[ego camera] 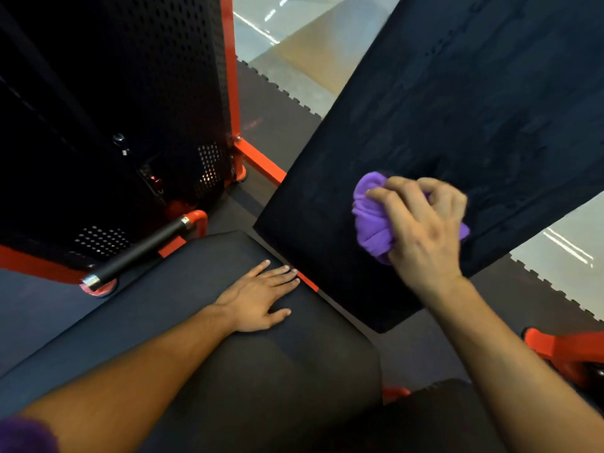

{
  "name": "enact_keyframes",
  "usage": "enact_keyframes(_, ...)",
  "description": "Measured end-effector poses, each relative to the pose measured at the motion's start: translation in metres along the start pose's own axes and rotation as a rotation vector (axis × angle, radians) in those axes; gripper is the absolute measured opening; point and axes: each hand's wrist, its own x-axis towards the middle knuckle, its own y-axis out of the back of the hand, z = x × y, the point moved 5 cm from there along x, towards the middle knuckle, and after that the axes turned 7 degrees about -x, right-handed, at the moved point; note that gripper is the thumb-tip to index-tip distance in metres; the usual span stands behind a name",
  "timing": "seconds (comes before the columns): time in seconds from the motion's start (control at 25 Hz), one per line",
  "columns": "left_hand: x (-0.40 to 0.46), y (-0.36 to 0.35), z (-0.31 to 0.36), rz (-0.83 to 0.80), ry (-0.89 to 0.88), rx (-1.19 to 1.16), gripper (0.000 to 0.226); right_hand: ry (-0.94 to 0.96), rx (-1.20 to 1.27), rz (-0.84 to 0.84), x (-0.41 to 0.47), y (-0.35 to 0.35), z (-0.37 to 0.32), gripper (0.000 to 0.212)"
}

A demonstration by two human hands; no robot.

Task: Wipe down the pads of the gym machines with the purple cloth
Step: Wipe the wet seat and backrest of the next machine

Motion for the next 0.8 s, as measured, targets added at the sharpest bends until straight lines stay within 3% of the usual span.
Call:
enact_keyframes(0.08, -0.007, 0.010, -0.014, 0.136, 0.121, 0.069, 0.072, 0.041, -0.075, -0.025, 0.020, -0.008, 0.005, 0.029)
enact_keyframes(0.16, -0.011, 0.008, -0.023, 0.170, 0.217, 0.060, 0.075, 0.133, -0.133, -0.068, 0.035, -0.032, -0.011, 0.032)
enact_keyframes(0.32, -0.003, -0.002, -0.032, 0.208, 0.210, 0.053, 0.076, 0.284, -0.168, -0.184, 0.077, -0.107, -0.090, 0.038)
enact_keyframes(0.44, -0.006, -0.006, -0.033, 0.204, 0.221, 0.043, 0.075, 0.501, -0.155, -0.394, 0.026, -0.146, -0.128, 0.040)
enact_keyframes(0.52, -0.005, -0.005, -0.032, 0.217, 0.217, 0.037, 0.074, 0.603, -0.153, -0.496, -0.035, -0.135, -0.105, 0.040)
enact_keyframes(0.64, -0.005, -0.006, -0.033, 0.225, 0.216, 0.051, 0.075, 0.501, -0.097, -0.399, -0.045, -0.080, -0.048, 0.036)
enact_keyframes(0.8, -0.005, -0.006, -0.031, 0.207, 0.213, 0.047, 0.075, 0.273, -0.160, -0.214, 0.071, -0.080, -0.047, 0.037)
